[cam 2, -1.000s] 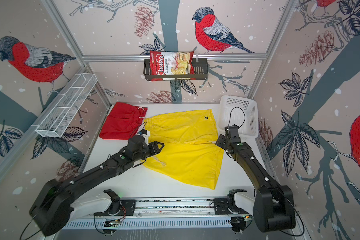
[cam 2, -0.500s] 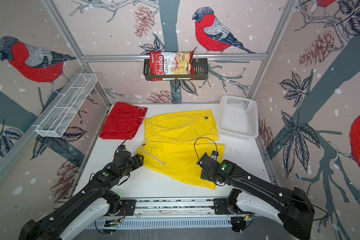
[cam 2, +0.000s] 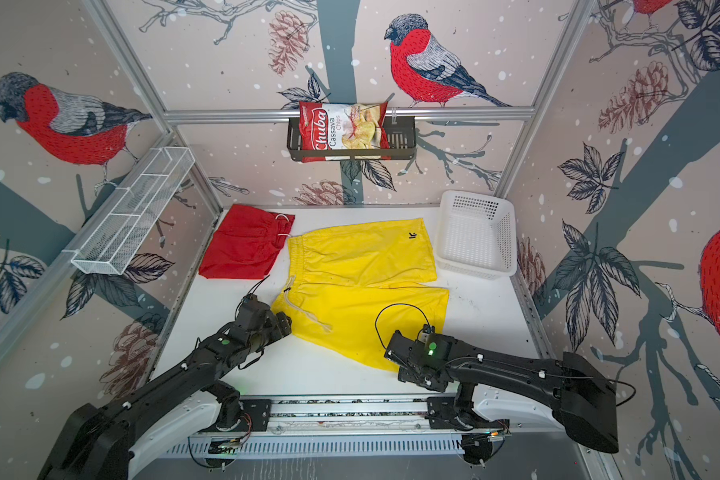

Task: Fold and stack the shorts
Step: 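Grasp the near waistband with the left gripper and near leg hem with the right, then lift and fold the near edge with both grippers toward the far edge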

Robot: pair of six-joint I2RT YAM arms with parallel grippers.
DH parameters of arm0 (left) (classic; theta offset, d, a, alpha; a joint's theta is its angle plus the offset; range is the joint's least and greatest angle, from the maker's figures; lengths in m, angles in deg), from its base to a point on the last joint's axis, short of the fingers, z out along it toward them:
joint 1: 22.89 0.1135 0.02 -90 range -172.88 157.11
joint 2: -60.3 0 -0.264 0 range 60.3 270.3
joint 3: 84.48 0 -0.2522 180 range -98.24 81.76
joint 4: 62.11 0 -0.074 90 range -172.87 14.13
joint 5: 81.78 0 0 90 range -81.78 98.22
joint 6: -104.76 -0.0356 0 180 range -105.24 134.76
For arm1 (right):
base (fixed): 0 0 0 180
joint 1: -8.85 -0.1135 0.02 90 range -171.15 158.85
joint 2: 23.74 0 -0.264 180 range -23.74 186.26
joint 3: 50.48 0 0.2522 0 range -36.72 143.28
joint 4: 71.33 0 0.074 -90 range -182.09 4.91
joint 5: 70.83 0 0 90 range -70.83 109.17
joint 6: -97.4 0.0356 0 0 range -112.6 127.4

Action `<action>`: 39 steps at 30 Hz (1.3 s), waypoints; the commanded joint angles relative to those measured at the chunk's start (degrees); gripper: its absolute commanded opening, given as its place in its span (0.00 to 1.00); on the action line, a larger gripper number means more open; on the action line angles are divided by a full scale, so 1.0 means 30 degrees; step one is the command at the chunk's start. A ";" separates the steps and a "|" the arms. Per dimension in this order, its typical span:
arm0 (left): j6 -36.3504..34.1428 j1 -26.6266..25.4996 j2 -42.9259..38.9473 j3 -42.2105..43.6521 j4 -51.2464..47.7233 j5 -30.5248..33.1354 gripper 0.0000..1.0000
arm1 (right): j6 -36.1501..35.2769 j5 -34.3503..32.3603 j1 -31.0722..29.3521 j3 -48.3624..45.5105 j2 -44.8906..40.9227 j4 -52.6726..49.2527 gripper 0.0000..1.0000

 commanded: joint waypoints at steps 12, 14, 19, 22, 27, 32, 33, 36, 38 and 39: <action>-0.0616 0.0787 0.3850 -0.0118 0.3853 -0.1743 0.54 | -0.1982 0.0220 0.2711 -0.1785 -0.0326 0.3373 0.16; -0.0618 0.0787 0.4416 -0.0266 0.3987 -0.1927 0.18 | -0.2308 0.0209 0.3233 -0.1764 -0.0775 0.3279 0.08; -0.0724 0.0805 0.4632 -0.1374 0.2107 -0.1746 0.00 | -0.3619 -0.0669 0.5091 -0.0443 -0.2826 0.1416 0.01; -0.0736 0.0813 0.3474 -0.1911 0.0689 -0.1632 0.00 | -0.4435 -0.1616 0.6281 0.1058 -0.4334 0.0015 0.01; -0.0798 0.0789 -0.0453 -0.3071 -0.2103 -0.1444 0.00 | -0.5179 -0.3017 0.7150 0.4079 -0.5890 -0.1604 0.00; -0.0849 0.0791 -0.4548 -0.4293 -0.4263 -0.0623 0.00 | -0.5797 -0.4245 0.7191 0.7122 -0.5281 -0.3492 0.00; -0.0825 0.0790 -0.5107 -0.4742 -0.4798 -0.0461 0.00 | -0.5914 -0.4658 0.7190 0.7896 -0.5083 -0.3951 0.00; -0.0880 0.0812 -0.6084 -0.6018 -0.6174 -0.0046 0.00 | -0.6481 -0.6158 0.7220 1.0128 -0.4699 -0.4618 0.00; -0.0901 0.0805 -0.6274 -0.6699 -0.6616 0.0007 0.00 | -0.6952 -0.6999 0.7278 1.1547 -0.4330 -0.4410 0.00; -0.0933 0.0788 -0.6281 -0.6986 -0.6651 -0.0009 0.00 | -0.7408 -0.7388 0.7322 1.2295 -0.3989 -0.3992 0.00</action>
